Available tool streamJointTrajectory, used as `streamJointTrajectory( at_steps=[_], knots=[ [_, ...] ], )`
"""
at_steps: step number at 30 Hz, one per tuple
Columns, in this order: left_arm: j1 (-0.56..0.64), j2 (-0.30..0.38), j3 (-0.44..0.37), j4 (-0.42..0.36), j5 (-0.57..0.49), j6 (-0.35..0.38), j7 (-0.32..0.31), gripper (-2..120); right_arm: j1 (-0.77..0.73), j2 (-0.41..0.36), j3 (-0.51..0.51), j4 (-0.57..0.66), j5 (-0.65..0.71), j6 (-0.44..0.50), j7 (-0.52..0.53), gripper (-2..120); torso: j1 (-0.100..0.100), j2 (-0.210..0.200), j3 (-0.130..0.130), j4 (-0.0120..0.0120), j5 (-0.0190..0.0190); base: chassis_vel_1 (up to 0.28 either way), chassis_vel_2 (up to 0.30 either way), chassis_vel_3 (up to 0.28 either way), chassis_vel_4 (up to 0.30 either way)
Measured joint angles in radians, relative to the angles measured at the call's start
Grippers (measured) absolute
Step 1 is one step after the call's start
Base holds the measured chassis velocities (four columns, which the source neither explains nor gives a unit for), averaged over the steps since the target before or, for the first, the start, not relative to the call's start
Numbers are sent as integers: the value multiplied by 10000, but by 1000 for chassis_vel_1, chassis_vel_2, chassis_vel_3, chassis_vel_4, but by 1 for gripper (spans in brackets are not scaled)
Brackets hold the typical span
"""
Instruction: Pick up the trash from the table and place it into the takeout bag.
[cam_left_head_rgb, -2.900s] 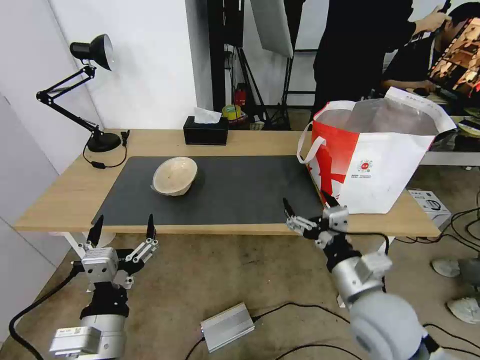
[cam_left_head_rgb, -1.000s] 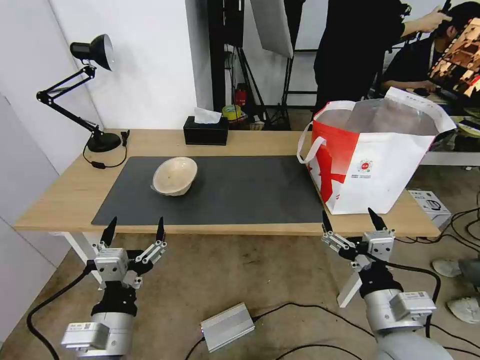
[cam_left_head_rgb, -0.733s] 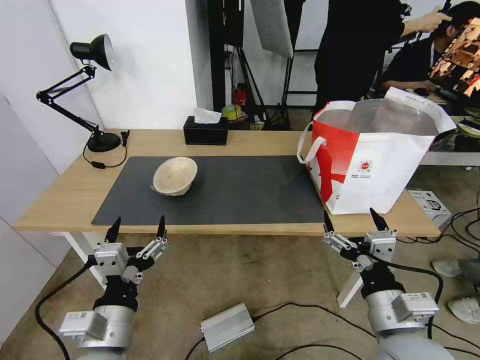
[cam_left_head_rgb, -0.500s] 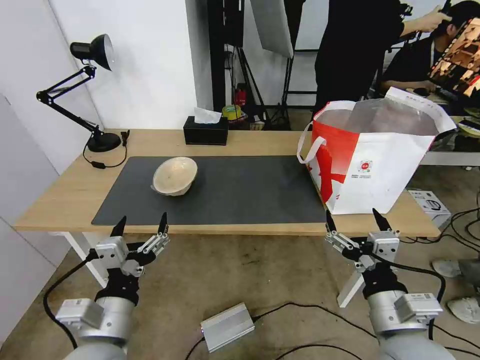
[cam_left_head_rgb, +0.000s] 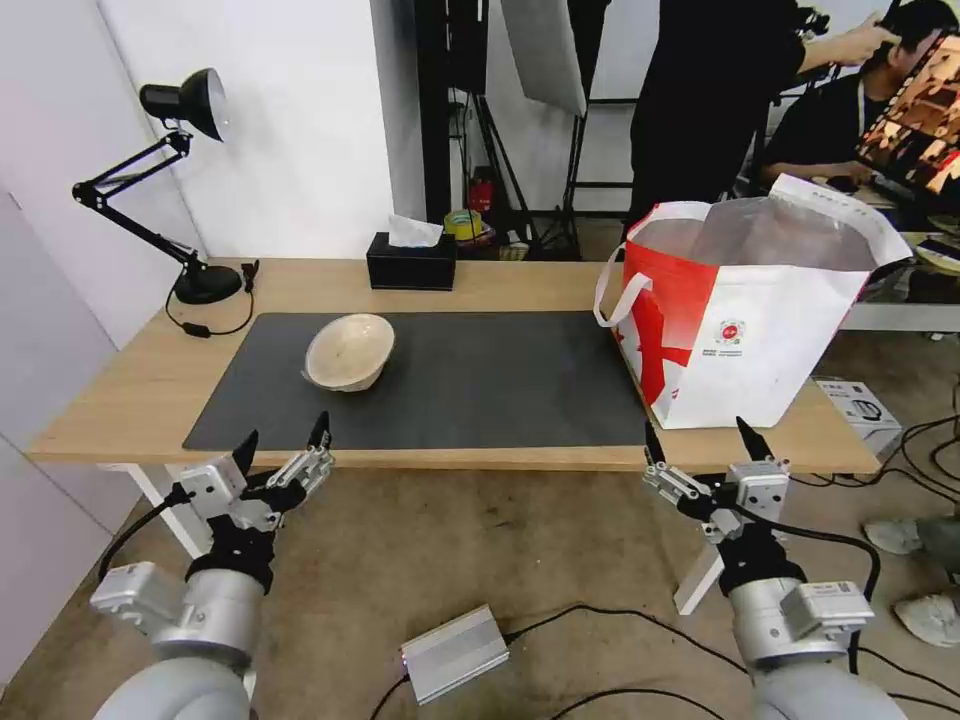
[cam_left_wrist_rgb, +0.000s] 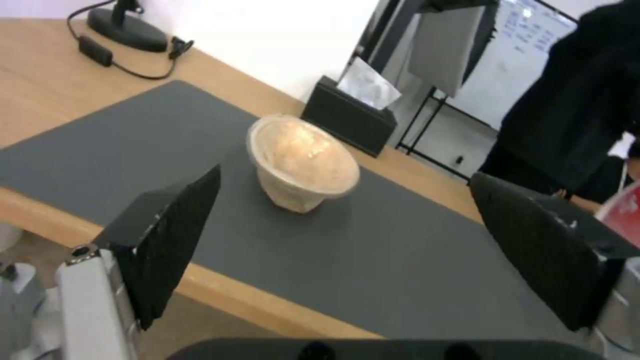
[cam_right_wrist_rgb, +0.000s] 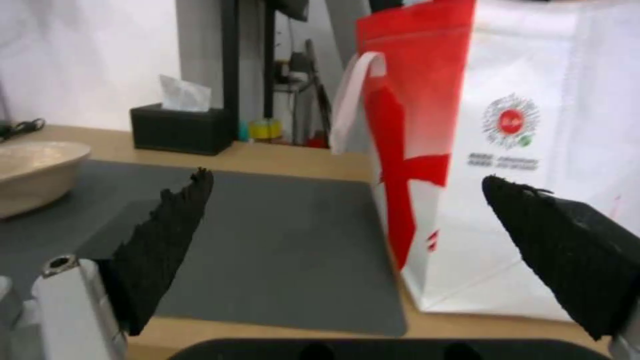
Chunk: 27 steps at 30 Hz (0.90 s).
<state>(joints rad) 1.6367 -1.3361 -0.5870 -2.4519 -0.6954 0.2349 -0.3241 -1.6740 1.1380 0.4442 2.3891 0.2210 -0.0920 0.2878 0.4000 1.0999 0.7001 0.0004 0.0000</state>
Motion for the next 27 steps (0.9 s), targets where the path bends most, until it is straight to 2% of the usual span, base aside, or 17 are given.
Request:
streamJointTrajectory(
  at_steps=[10, 23, 27],
  knots=[
    [-1294, 974, 153, 727, -1246, 405, -694, 100, -85, -37, -10, 95, 63, -52, 17, 100, 0, 1, 0, -4, 0, 0, 0, 0, 0],
    [-2896, 1859, 519, 1766, -1978, 748, -960, 100, -60, 1, 17, -59, 52, -53, 21, 100, 0, 0, 0, -4, 0, 0, 0, 0, 0],
    [-3752, 2180, 685, 2392, -2779, 1015, -1382, 100, -51, 47, 17, -154, 41, -53, 18, 100, 0, 0, 0, -3, 0, 0, 0, 0, 0]
  ],
)
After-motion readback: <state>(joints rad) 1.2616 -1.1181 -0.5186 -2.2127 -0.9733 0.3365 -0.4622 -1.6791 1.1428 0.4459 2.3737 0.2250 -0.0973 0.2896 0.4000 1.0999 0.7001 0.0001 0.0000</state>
